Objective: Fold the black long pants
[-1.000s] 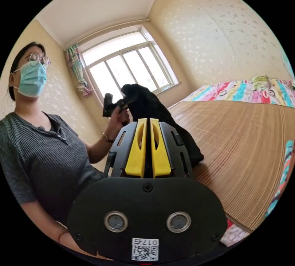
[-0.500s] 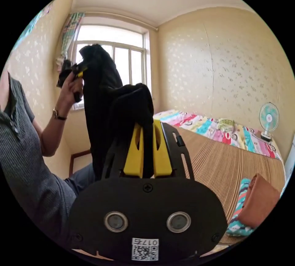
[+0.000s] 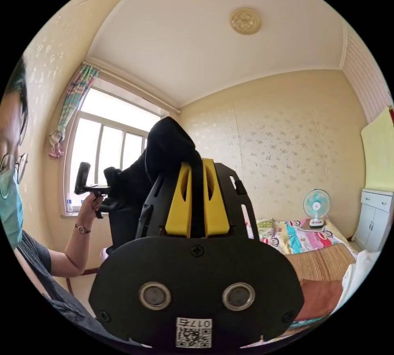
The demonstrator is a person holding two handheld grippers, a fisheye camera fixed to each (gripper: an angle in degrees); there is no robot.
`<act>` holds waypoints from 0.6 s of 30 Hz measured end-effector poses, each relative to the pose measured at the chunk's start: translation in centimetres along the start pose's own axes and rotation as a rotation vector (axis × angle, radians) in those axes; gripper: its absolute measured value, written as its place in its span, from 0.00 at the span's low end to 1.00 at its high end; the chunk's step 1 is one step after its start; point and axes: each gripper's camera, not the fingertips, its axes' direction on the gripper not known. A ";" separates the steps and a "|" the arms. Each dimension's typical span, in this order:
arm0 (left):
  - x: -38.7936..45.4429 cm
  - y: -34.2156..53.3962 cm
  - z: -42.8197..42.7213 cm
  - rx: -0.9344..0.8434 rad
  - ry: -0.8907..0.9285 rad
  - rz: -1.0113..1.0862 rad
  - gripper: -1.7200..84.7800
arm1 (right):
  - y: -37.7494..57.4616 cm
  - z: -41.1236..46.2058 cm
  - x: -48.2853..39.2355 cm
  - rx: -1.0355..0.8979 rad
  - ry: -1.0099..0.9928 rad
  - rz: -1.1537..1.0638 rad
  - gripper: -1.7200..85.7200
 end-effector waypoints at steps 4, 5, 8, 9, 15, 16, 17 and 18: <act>1.4 5.5 -0.8 0.384 -0.004 -0.267 0.06 | 4.0 -1.8 -1.1 0.162 0.048 0.071 0.08; 1.6 7.5 -0.8 0.495 0.046 -0.318 0.06 | 4.6 -2.3 -1.1 0.196 0.028 0.076 0.08; 2.3 8.5 0.4 0.581 0.007 -0.303 0.06 | 6.6 -3.3 -0.6 0.271 -0.051 0.139 0.08; 2.0 8.0 1.6 0.584 -0.032 -0.272 0.06 | 7.0 -3.1 -0.5 0.277 -0.032 0.151 0.08; -12.8 -6.8 20.8 0.309 -0.173 -0.263 0.07 | 4.0 10.5 5.7 0.245 0.068 0.055 0.09; -15.4 -8.9 23.8 0.259 -0.181 -0.252 0.08 | 1.6 17.1 8.7 0.170 0.115 0.069 0.09; -20.3 -12.1 29.5 0.135 -0.205 -0.249 0.10 | 0.4 20.7 10.5 0.124 0.145 0.084 0.10; -25.0 -13.4 34.2 -0.037 -0.252 -0.337 0.11 | -1.3 27.9 14.3 -0.007 0.221 0.115 0.10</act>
